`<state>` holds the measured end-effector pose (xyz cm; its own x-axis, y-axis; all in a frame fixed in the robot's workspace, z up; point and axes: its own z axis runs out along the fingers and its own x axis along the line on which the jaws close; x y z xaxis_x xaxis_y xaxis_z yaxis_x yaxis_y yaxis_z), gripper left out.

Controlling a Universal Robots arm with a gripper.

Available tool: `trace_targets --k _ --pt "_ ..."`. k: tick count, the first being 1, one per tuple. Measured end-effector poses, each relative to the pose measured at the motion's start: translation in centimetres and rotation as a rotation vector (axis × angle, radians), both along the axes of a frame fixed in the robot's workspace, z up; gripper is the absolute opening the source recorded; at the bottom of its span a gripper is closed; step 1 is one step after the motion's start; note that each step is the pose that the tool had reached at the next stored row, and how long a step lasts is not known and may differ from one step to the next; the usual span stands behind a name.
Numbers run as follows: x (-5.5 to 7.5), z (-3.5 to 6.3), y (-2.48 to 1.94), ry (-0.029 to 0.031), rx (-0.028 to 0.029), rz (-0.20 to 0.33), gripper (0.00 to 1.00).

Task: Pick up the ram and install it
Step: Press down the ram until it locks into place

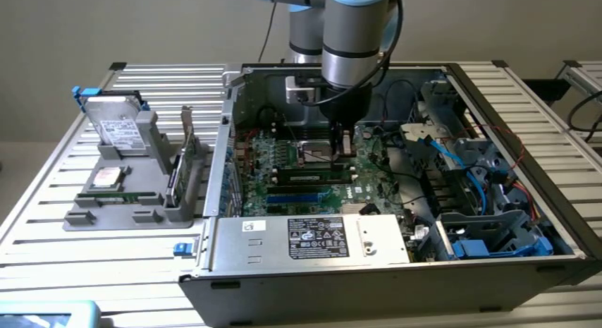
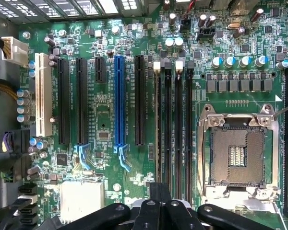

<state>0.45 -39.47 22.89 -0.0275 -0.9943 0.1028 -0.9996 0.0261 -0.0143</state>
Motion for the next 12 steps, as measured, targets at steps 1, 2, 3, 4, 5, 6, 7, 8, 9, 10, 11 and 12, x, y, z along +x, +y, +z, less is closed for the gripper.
trace_targets --k 1,2,3,4,5,6,7,8,9,10,11,12 --pt "0.00 -0.06 0.00 -0.0003 0.0000 0.000 0.11" --pt "0.00 -0.11 0.01 -0.0005 -0.0003 0.000 0.11" --pt "0.00 -0.14 0.01 -0.0005 -0.0006 0.000 0.11" --pt "0.00 -0.17 0.01 -0.0005 -0.0008 0.000 0.11" --pt "0.00 -0.18 0.01 -0.0005 -0.0009 0.000 0.11" --pt "0.00 -0.20 0.01 -0.0006 -0.0008 0.000 0.11" --pt "0.00 -0.23 0.02 -0.0007 -0.0006 0.000 0.11" --pt "0.00 -0.25 0.01 -0.0007 -0.0006 0.000 0.11" --pt "0.00 -0.26 0.01 -0.0006 -0.0009 0.000 0.11" --pt "0.00 -0.30 0.01 -0.0007 -0.0007 0.000 0.11" --pt "0.00 -0.33 0.02 -0.0008 -0.0007 0.000 0.11" --pt "0.00 -0.35 0.02 -0.0008 -0.0007 0.000 0.11"
